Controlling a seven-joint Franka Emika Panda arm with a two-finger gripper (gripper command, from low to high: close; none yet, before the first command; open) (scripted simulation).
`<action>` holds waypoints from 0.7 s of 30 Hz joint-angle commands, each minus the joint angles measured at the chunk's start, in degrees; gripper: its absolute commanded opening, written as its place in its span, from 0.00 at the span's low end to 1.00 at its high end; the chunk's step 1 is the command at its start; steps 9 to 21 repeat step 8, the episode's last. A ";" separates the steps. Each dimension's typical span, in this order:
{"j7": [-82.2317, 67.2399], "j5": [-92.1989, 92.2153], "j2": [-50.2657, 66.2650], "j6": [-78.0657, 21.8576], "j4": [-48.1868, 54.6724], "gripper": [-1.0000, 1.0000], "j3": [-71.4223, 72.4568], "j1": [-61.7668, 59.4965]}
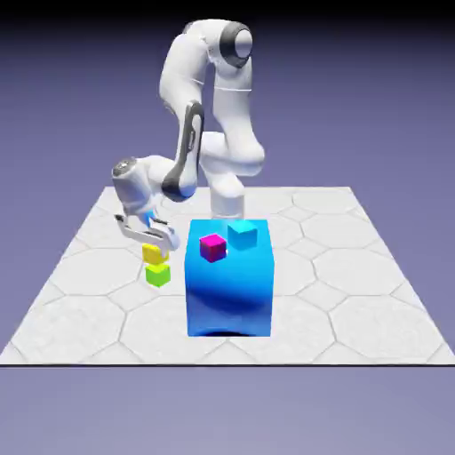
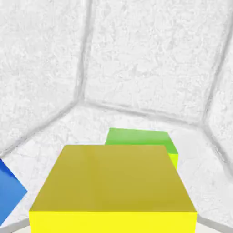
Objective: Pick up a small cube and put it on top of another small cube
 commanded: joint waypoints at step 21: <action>4.15 -5.53 4.01 3.10 -0.62 1.00 -13.93 12.69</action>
